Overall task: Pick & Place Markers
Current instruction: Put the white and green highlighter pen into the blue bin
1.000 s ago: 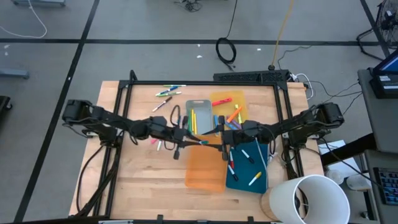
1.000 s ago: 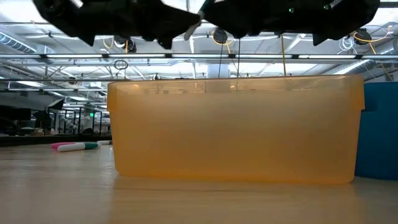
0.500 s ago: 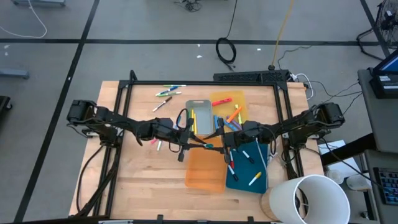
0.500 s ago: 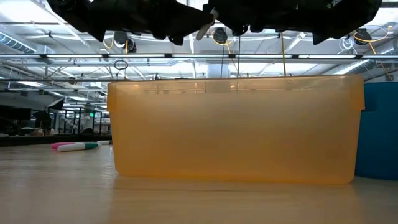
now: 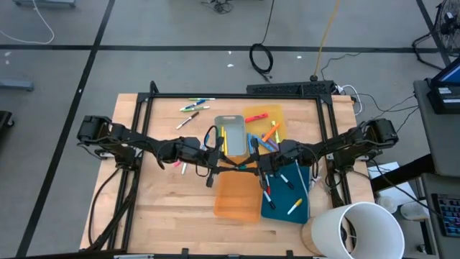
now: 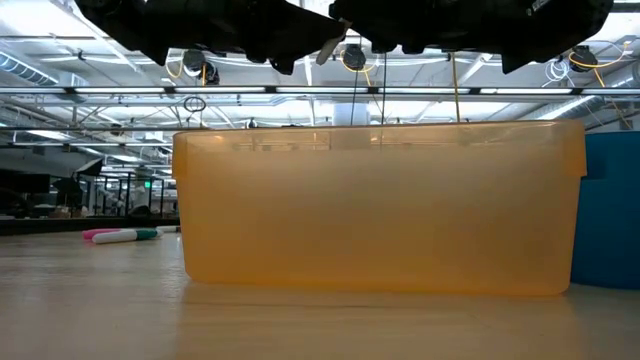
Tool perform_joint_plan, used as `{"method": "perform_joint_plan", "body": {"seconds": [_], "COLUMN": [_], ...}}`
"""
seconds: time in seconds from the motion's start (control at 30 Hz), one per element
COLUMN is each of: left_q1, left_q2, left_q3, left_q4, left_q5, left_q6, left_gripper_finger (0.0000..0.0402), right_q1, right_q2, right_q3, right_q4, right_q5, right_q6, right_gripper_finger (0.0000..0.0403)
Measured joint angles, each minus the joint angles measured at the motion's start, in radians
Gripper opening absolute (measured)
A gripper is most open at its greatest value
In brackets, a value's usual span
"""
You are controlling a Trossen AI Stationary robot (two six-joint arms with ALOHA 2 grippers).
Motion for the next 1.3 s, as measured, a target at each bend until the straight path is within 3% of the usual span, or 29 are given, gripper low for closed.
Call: {"method": "perform_joint_plan", "body": {"seconds": [0.17, 0.33, 0.5, 0.6, 0.73, 0.87, 1.03, 1.2, 1.3], "left_q1": [-0.001, -0.037, -0.092, -0.122, -0.128, -0.105, -0.073, -0.039, -0.026], "left_q2": [0.000, -0.031, -0.089, -0.165, -0.256, -0.307, -0.311, -0.311, -0.311], "left_q3": [0.000, 0.000, 0.000, 0.000, 0.000, 0.001, 0.000, 0.000, 0.000], "left_q4": [-0.020, -0.118, -0.213, -0.335, -0.542, -0.731, -0.953, -1.053, -1.058], "left_q5": [-0.040, -0.292, -0.481, -0.593, -0.731, -0.745, -0.743, -0.740, -0.741], "left_q6": [-0.054, -0.064, -0.025, -0.012, -0.106, -0.228, -0.349, -0.432, -0.447], "left_gripper_finger": [0.0089, 0.0137, 0.0206, 0.0243, 0.0275, 0.0284, 0.0285, 0.0285, 0.0285], "right_q1": [0.000, -0.002, 0.007, 0.025, 0.068, 0.113, 0.165, 0.231, 0.263], "right_q2": [0.000, -0.004, -0.040, -0.095, -0.206, -0.341, -0.487, -0.526, -0.525], "right_q3": [0.000, 0.000, 0.000, 0.000, 0.000, 0.001, 0.000, 0.000, 0.000], "right_q4": [-0.014, -0.047, -0.118, -0.189, -0.343, -0.563, -0.882, -1.142, -1.210], "right_q5": [-0.002, 0.058, 0.098, 0.100, 0.117, 0.118, 0.117, 0.116, 0.114], "right_q6": [0.017, 0.017, 0.038, 0.064, 0.111, 0.210, 0.446, 0.577, 0.616], "right_gripper_finger": [0.0028, 0.0028, 0.0028, 0.0028, 0.0028, 0.0028, 0.0028, 0.0028, 0.0039]}}
